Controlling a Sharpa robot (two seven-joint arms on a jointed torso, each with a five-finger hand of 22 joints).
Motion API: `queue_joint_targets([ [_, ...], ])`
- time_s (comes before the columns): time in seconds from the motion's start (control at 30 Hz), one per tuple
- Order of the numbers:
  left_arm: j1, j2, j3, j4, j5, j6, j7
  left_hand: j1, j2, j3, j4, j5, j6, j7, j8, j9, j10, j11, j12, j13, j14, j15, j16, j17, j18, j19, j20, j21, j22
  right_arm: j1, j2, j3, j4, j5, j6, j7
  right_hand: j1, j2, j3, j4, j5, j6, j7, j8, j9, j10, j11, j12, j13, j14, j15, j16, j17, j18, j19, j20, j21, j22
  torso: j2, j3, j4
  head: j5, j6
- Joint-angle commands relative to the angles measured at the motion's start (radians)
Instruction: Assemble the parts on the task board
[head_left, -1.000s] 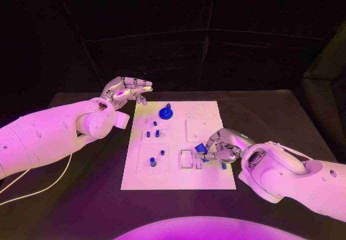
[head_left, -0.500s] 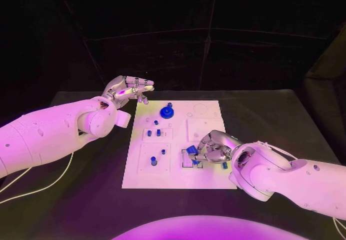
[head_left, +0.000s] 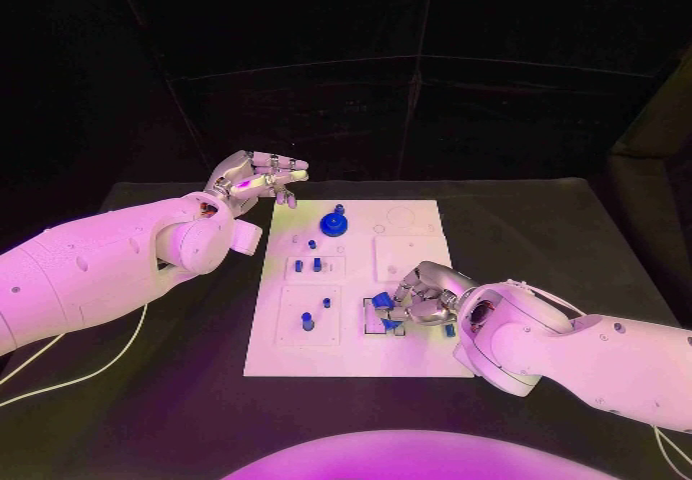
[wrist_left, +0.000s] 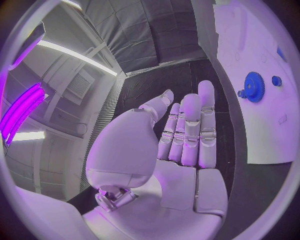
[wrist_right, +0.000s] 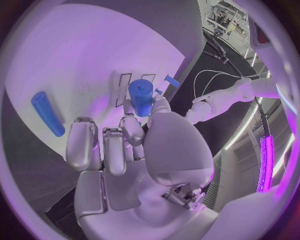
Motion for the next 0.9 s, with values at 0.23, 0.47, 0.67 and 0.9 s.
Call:
queue_joint_targets([
  [0.23, 0.001, 0.003, 0.001, 0.0, 0.003, 0.012, 0.002, -0.003, 0.007, -0.006, -0.001, 0.0, -0.006, -0.001, 0.006, 0.0, -0.007, 0.003, 0.005, -0.001, -0.009, -0.001, -0.003, -0.001, 0.007, 0.0, 0.004, -0.006, -0.001, 0.0, 0.011, -0.001, -0.006, -0.014, 0.014, -0.014, -0.042, 0.004, -0.039, 0.001, -0.097, 0.022, -0.011, -0.001, 0.008, 0.005, -0.001, -0.013, 0.005, 0.072, -0.009, 0.001, 0.094, -0.006, 0.003, -0.005, 0.005, 0.002, 0.0, 0.0002, -0.002, 0.008, -0.002],
  [0.47, 0.001, 0.003, 0.0, -0.001, 0.003, 0.013, 0.001, -0.003, 0.007, -0.006, -0.001, 0.0, -0.006, -0.001, 0.006, 0.0, -0.007, 0.003, 0.005, -0.001, -0.009, -0.001, -0.003, -0.001, 0.007, 0.0, 0.004, -0.006, -0.001, 0.0, 0.016, -0.001, -0.004, -0.017, 0.016, -0.01, -0.048, 0.005, -0.046, 0.002, -0.117, 0.024, -0.012, -0.001, 0.01, 0.006, -0.001, -0.013, 0.008, 0.072, -0.009, 0.002, 0.097, -0.006, 0.003, -0.005, 0.006, 0.003, -0.001, 0.0005, -0.0012, 0.008, -0.004],
  [0.67, 0.001, 0.002, 0.0, -0.001, 0.003, 0.013, 0.0, -0.002, 0.007, -0.007, -0.001, 0.0, -0.007, -0.001, 0.007, 0.0, -0.008, 0.004, 0.006, -0.001, -0.01, -0.001, -0.003, -0.002, 0.007, 0.0, 0.004, -0.006, -0.001, 0.0, 0.018, -0.001, -0.006, -0.03, 0.009, -0.015, -0.094, 0.009, -0.074, 0.002, -0.234, 0.028, -0.014, -0.001, 0.018, 0.008, -0.003, -0.018, 0.012, 0.072, -0.01, 0.001, 0.096, -0.006, 0.003, -0.006, 0.005, 0.003, -0.001, -0.0001, -0.0019, 0.008, -0.004],
  [0.9, 0.001, 0.002, 0.0, -0.001, 0.003, 0.015, -0.001, -0.002, 0.007, -0.007, -0.001, 0.0, -0.007, -0.001, 0.007, 0.0, -0.008, 0.004, 0.006, -0.001, -0.01, -0.001, -0.003, -0.002, 0.007, 0.0, 0.004, -0.007, -0.002, 0.0, 0.022, -0.001, -0.009, -0.047, 0.005, -0.023, -0.267, -0.118, -0.034, 0.01, -0.446, 0.01, -0.007, -0.009, 0.027, -0.005, 0.001, -0.049, -0.001, 0.07, -0.006, -0.004, 0.087, -0.004, -0.003, -0.004, -0.002, -0.006, 0.0, -0.0001, -0.0013, 0.008, -0.004],
])
